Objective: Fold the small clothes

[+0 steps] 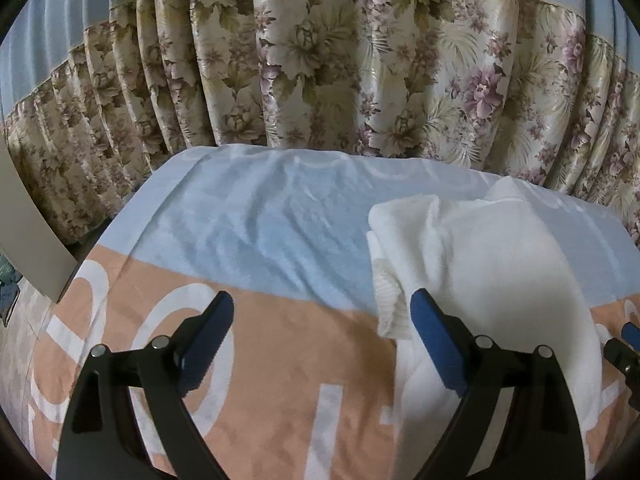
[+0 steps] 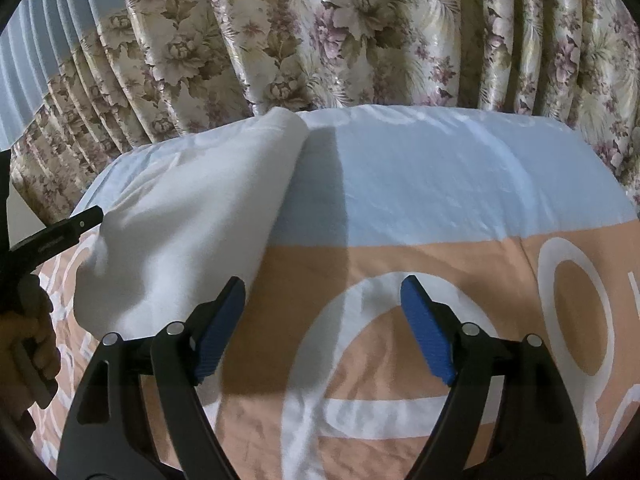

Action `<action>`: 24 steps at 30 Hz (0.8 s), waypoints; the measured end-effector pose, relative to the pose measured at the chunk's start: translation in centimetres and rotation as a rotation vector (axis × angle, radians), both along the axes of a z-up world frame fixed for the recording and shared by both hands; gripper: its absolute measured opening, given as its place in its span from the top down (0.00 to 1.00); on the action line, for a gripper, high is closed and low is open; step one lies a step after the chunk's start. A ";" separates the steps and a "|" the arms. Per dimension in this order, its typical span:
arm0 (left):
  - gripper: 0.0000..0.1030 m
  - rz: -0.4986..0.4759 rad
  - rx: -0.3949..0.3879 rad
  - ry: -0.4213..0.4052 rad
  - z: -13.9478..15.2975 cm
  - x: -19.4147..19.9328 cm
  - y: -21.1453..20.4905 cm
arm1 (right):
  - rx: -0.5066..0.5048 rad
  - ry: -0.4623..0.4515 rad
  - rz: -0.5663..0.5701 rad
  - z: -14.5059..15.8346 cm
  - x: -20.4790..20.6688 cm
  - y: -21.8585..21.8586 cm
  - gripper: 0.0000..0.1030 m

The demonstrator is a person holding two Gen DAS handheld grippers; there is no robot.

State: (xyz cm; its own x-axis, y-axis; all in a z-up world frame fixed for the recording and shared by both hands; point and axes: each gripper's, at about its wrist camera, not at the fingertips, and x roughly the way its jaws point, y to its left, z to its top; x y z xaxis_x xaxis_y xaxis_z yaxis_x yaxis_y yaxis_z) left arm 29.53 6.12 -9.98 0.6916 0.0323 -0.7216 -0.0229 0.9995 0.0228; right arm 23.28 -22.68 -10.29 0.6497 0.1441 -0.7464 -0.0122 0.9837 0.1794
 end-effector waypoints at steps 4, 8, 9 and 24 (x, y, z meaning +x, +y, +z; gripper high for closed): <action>0.12 0.007 0.011 0.002 0.1 -0.3 0.7 | -0.009 -0.007 0.014 0.5 -0.1 0.8 0.21; 0.12 0.022 -0.005 0.003 0.2 -0.6 1.4 | -0.021 -0.014 0.016 1.0 -0.2 1.1 0.21; 0.12 0.024 -0.015 0.003 0.3 -0.7 1.5 | -0.023 -0.016 0.016 1.2 -0.1 1.2 0.20; 0.12 -0.059 -0.092 0.032 -0.5 0.3 -2.5 | -0.006 -0.023 0.032 1.0 2.1 2.9 0.16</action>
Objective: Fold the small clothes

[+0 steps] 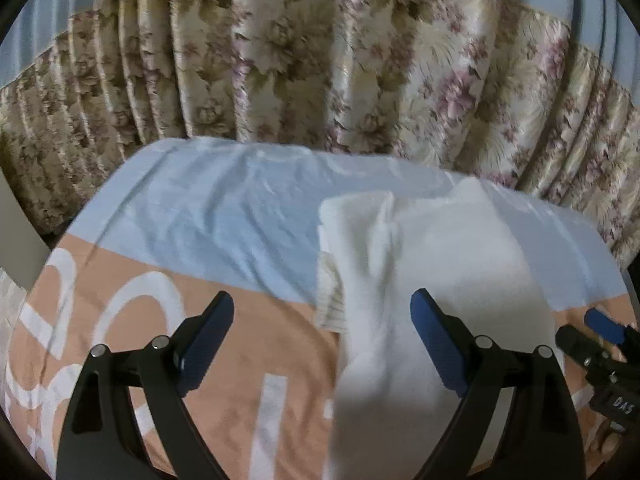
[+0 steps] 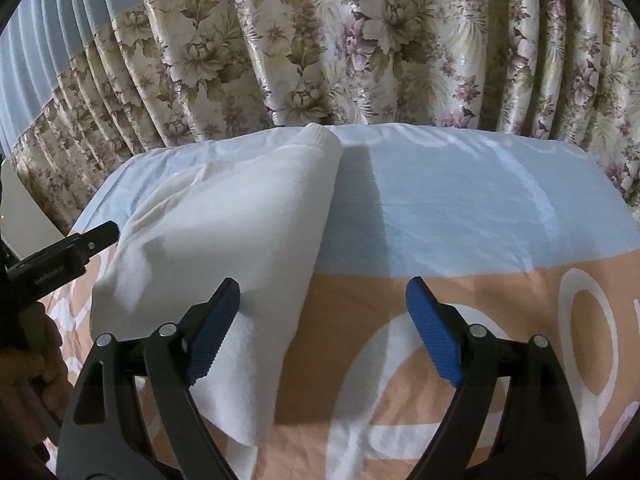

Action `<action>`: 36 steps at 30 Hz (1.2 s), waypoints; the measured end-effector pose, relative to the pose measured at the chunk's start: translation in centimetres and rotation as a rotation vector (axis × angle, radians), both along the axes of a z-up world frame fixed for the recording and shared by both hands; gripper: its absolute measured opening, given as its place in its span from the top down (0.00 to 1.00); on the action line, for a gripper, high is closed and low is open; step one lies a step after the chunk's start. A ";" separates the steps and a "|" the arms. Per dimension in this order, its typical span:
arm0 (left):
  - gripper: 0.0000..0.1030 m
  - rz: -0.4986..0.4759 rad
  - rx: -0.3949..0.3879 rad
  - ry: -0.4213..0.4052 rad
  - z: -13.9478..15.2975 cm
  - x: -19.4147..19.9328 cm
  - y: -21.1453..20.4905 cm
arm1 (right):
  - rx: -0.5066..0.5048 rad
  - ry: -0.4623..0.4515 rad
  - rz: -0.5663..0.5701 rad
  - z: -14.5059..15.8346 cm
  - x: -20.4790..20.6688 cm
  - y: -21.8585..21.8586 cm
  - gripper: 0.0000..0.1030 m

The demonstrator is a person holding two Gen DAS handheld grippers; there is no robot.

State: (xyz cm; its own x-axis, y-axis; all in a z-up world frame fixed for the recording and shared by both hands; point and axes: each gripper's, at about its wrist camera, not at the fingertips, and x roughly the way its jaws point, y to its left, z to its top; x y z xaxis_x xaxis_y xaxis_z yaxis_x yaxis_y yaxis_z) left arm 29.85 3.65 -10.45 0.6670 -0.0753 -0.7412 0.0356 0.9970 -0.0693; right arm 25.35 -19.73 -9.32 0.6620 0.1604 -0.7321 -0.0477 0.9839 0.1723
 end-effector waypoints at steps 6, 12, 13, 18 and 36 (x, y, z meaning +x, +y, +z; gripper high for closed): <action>0.09 0.014 -0.073 0.065 -3.0 0.4 -0.2 | 0.023 -0.006 0.002 -0.6 1.1 0.2 0.14; 0.08 0.004 -0.091 0.077 -3.3 0.6 -1.0 | 0.039 -0.019 -0.009 -1.2 2.7 0.4 0.14; 0.08 0.004 -0.088 0.081 -3.4 0.6 -1.1 | 0.040 -0.020 -0.010 -1.2 2.9 0.5 0.14; 0.07 0.012 -0.136 0.125 -4.6 0.9 -1.3 | 0.079 0.016 -0.010 -2.8 4.7 0.9 0.14; 0.70 -0.059 -0.130 0.017 -3.4 0.0 -3.7 | 0.234 0.032 0.098 -4.1 5.9 1.2 0.68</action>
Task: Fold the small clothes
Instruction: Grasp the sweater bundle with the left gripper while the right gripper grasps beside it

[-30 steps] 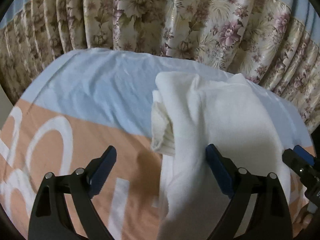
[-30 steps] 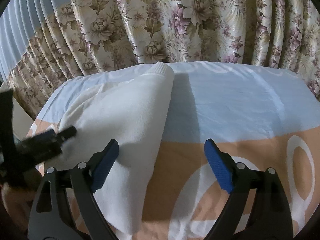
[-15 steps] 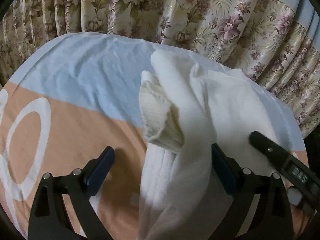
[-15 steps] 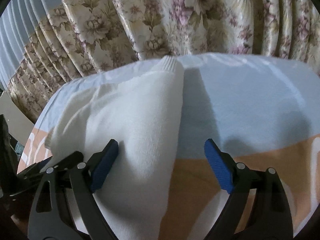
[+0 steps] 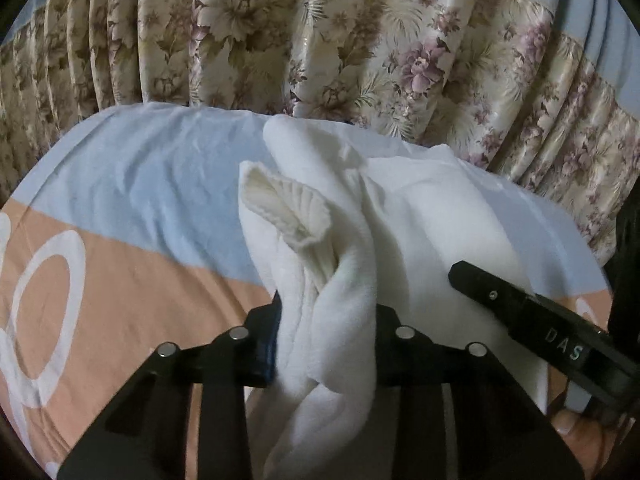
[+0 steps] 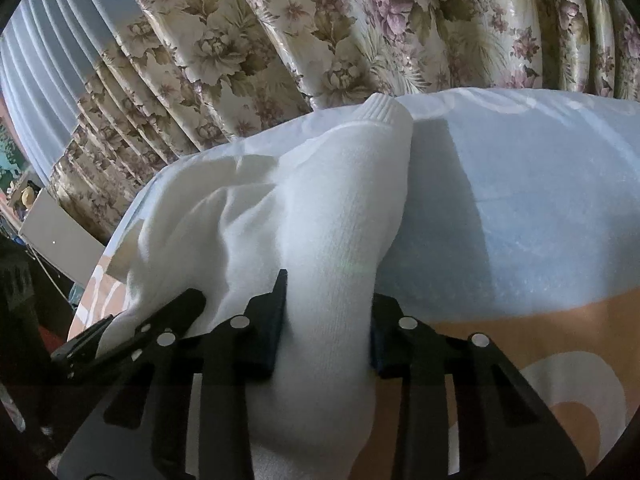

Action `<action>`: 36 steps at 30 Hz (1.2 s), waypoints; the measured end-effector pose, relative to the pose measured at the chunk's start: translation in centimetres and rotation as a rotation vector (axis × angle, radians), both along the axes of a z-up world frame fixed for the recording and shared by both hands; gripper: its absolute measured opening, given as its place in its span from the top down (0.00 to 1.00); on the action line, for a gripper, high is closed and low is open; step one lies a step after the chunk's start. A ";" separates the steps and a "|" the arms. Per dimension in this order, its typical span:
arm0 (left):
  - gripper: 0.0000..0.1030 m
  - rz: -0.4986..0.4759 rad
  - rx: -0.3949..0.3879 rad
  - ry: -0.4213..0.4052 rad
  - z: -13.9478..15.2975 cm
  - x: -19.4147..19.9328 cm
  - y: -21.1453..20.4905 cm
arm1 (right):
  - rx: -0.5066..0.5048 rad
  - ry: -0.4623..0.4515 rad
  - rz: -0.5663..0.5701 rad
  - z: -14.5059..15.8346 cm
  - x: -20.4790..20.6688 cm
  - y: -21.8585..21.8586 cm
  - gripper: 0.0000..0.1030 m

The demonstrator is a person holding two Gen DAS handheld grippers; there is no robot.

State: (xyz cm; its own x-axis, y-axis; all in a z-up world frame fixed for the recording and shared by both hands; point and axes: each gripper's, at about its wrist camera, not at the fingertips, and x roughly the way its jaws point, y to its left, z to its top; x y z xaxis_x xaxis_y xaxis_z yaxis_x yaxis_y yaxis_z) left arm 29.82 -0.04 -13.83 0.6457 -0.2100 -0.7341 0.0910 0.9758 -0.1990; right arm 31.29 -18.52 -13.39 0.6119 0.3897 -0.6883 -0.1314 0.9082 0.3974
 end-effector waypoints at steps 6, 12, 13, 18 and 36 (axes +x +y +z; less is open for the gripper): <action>0.72 0.003 -0.040 -0.009 0.9 -0.3 0.0 | -0.002 -0.030 0.006 1.3 -0.4 -0.1 0.69; 0.72 -0.025 -0.048 -0.029 2.6 -1.3 -2.3 | -0.037 -0.067 -0.003 3.4 -1.3 -1.4 0.70; 0.72 -0.028 -0.050 -0.030 2.8 -1.4 -2.6 | -0.038 -0.069 -0.006 3.7 -1.6 -2.0 0.70; 0.72 -0.070 -0.040 -0.042 4.1 -3.2 -6.9 | -0.054 -0.079 -0.028 5.0 -3.7 -5.6 0.70; 0.71 -0.130 0.061 0.035 1.2 -10.2 -24.4 | -0.140 0.021 -0.069 2.0 -12.3 -21.8 0.69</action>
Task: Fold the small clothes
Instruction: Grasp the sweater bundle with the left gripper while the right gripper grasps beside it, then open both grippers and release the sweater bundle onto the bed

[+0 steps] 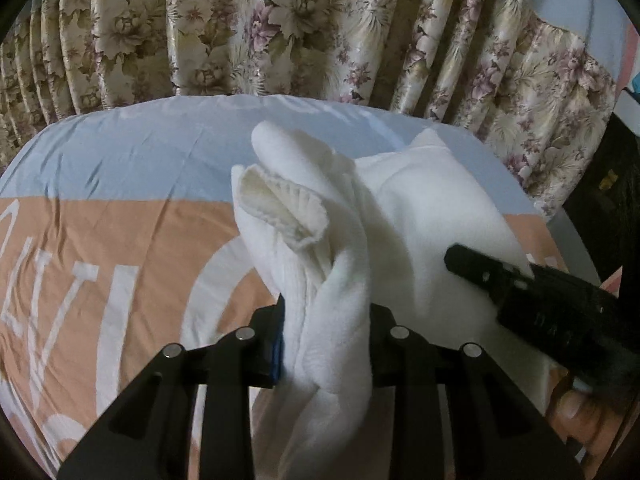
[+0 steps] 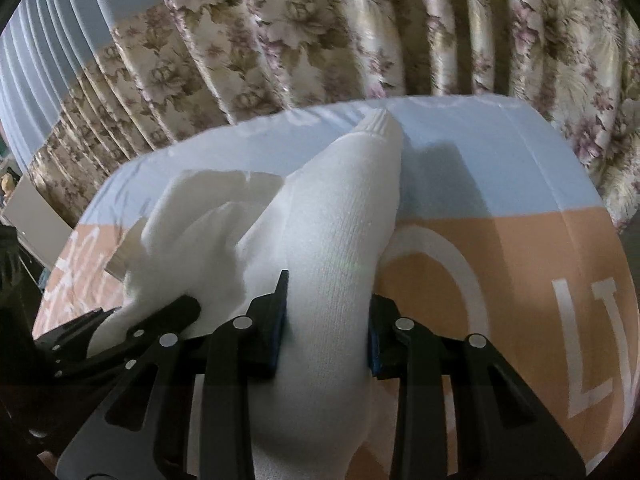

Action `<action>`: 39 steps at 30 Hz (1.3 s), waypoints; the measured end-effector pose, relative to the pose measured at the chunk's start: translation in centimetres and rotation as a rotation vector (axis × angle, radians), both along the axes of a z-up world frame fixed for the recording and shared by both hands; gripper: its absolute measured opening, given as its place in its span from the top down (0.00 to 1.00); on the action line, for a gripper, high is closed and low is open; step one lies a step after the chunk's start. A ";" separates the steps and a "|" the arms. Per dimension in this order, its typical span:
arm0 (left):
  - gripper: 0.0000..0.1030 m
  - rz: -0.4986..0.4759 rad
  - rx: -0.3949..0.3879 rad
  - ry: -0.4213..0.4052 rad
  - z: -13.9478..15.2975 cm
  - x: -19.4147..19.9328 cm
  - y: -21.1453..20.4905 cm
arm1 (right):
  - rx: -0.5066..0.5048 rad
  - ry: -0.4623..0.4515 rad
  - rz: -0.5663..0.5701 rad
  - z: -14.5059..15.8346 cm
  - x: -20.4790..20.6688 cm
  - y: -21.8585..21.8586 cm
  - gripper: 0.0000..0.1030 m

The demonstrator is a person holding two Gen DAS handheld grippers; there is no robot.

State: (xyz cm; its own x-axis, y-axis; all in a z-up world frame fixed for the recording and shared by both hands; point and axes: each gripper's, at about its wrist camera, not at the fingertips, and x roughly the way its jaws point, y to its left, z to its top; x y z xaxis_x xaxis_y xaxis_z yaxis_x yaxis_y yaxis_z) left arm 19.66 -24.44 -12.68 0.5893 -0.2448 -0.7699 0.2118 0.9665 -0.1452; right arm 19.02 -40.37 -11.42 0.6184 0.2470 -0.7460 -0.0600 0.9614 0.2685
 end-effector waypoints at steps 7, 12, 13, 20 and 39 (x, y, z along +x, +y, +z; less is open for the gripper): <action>0.69 0.007 0.024 -0.008 -0.7 -0.3 0.2 | -0.021 -0.034 -0.016 -1.3 -1.1 0.2 0.67; 0.68 0.015 0.014 -0.006 -0.7 -0.4 0.4 | -0.051 -0.055 -0.023 -1.5 -1.5 0.6 0.66; 0.68 0.017 0.011 -0.003 -0.7 -0.4 0.4 | -0.048 -0.056 -0.026 -1.6 -1.6 0.5 0.66; 0.66 0.035 -0.012 0.024 -0.8 0.0 0.7 | -0.073 -0.087 -0.055 -1.8 -2.2 0.8 0.65; 0.63 0.045 -0.040 0.047 -1.0 0.2 1.1 | -0.095 -0.109 -0.071 -2.0 -2.5 1.0 0.61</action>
